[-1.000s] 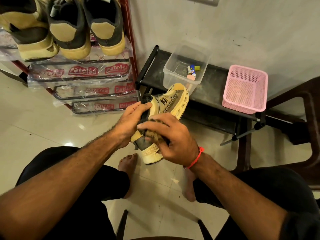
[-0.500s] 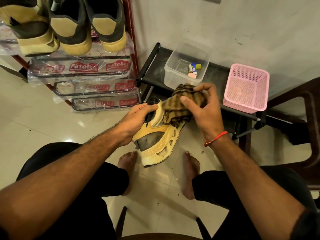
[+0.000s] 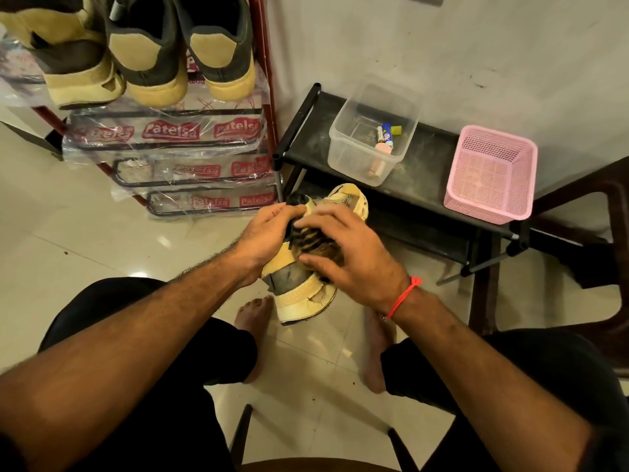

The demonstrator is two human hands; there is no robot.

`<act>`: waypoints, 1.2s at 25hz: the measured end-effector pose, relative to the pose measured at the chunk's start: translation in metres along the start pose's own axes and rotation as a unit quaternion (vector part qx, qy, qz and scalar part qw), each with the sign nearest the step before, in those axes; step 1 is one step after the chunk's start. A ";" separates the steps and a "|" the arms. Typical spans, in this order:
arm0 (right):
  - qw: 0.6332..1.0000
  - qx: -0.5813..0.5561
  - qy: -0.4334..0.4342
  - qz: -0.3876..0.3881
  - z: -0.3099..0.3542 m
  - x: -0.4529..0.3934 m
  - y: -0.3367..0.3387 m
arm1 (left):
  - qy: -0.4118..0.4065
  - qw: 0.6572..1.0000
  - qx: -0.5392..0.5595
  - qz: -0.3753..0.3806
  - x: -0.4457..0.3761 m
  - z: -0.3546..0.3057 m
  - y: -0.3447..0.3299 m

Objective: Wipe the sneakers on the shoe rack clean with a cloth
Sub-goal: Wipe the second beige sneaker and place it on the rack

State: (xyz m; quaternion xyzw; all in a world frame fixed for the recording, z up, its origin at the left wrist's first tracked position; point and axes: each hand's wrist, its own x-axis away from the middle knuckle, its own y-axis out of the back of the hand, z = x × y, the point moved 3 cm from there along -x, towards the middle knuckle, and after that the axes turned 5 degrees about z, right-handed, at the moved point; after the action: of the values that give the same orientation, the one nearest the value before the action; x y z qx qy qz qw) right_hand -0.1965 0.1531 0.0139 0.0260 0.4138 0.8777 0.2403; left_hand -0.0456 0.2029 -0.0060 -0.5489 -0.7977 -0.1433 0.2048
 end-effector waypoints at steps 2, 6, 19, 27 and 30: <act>0.994 0.030 0.096 0.034 0.021 0.002 -0.019 | 0.019 0.999 0.032 -0.020 0.002 -0.001 0.000; 0.992 0.054 0.107 -0.040 0.004 -0.002 -0.007 | -0.008 1.000 0.011 0.008 0.000 -0.005 -0.002; 0.986 0.021 0.163 -0.029 0.030 0.005 -0.023 | 0.000 0.999 0.040 0.016 -0.001 -0.001 0.003; 0.963 0.052 -0.123 -0.232 -0.074 0.003 0.046 | -0.019 0.994 0.004 0.107 0.003 0.005 -0.011; 0.950 0.048 -0.189 -0.245 -0.097 0.012 0.050 | -0.090 0.973 -0.154 0.144 0.010 0.006 -0.017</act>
State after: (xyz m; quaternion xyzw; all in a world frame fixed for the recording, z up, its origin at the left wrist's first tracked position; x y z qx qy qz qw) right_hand -0.2509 0.0622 -0.0146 0.1007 0.3964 0.7495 0.5206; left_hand -0.0654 0.2085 -0.0067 -0.6938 -0.6933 -0.1839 0.0637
